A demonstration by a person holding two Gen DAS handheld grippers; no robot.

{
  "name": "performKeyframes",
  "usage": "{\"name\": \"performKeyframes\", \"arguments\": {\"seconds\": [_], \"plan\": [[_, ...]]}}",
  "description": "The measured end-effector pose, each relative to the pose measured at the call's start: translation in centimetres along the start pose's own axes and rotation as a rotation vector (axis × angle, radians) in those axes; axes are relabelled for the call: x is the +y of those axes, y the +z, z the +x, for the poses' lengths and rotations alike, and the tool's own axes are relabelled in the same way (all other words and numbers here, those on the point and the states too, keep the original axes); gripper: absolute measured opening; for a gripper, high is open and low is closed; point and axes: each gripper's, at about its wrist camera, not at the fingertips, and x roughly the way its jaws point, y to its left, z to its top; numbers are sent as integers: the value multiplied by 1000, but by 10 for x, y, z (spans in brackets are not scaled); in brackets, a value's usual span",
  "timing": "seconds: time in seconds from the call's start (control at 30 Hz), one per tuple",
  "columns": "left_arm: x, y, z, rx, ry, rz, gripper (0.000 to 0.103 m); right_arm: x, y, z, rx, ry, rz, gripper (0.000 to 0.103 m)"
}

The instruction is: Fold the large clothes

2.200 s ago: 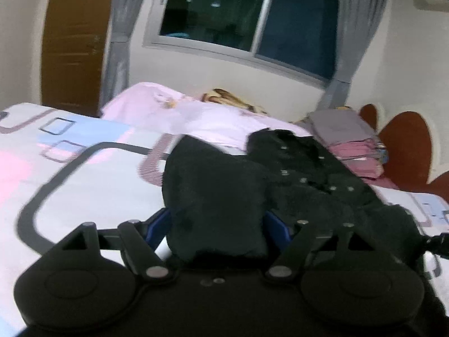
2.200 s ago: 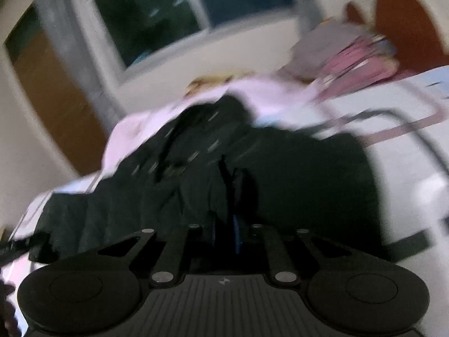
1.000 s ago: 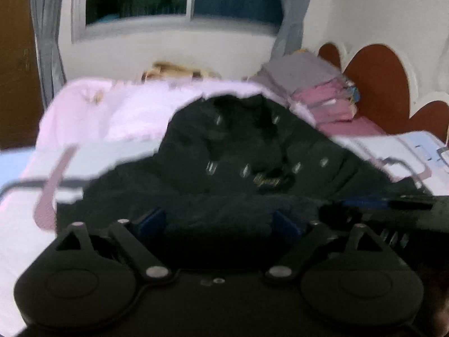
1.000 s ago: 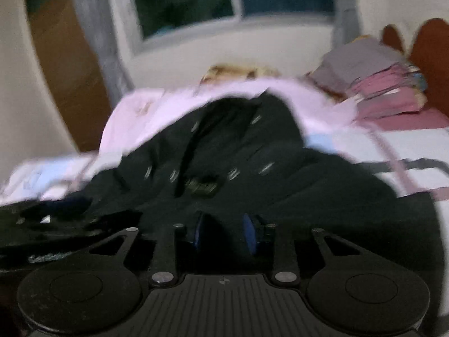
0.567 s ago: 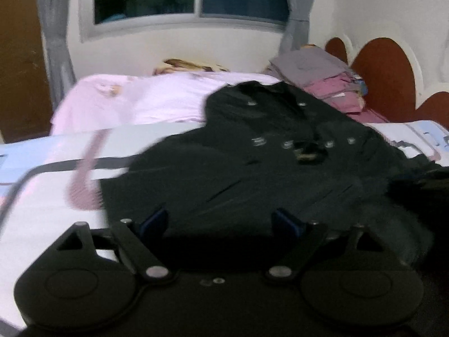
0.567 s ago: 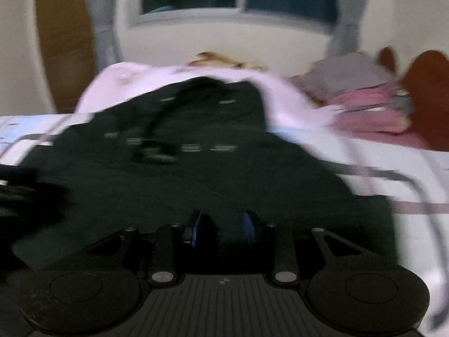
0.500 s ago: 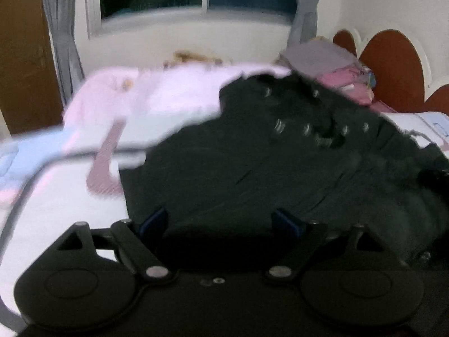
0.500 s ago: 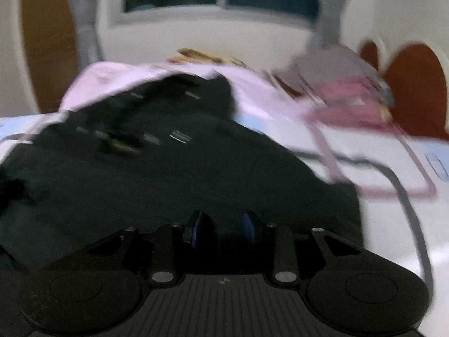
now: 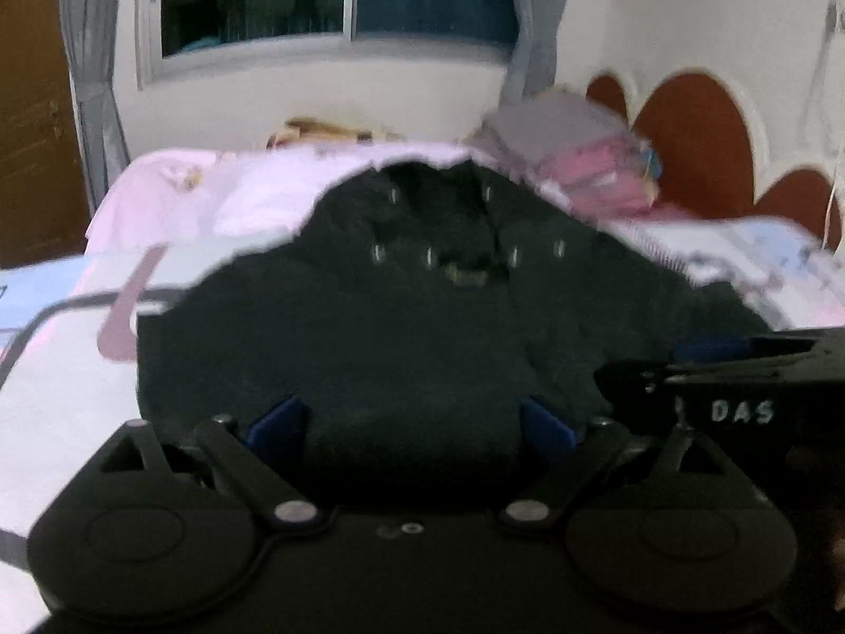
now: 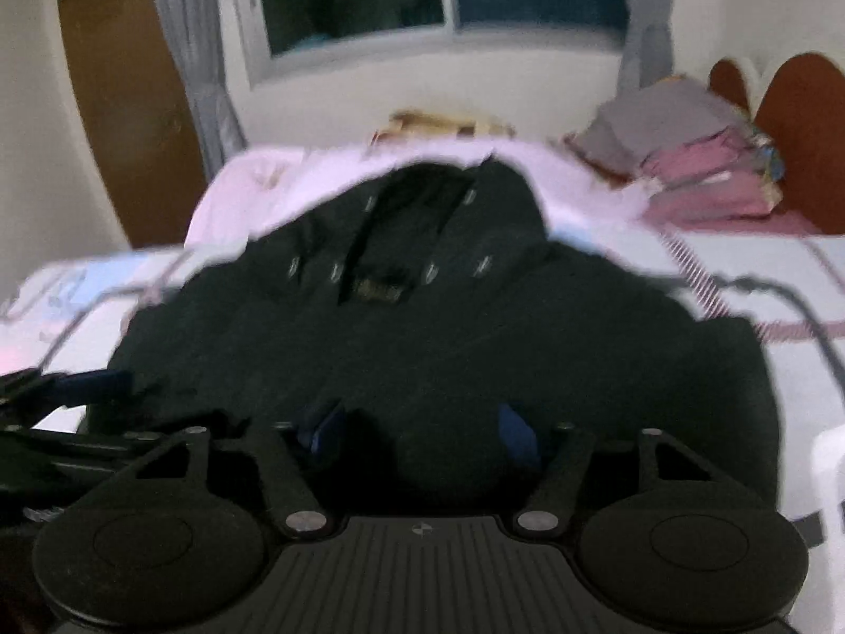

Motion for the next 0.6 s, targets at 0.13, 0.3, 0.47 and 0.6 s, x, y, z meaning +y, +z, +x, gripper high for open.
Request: {"name": "performKeyframes", "arguments": {"seconds": [0.13,0.3,0.47,0.6], "plan": [[22,-22,7,44,41,-40,93,-12,-18,2,-1,-68,-79,63],[48,-28,3,64,58,-35,94,-87,-29,-8,8,-188,55,63],[44,-20,10,99,63,-18,99,-85,-13,-2,70,-177,-17,63],[53,12,-15,35,71,5,89,-82,12,-28,-18,-146,-14,63]]}}
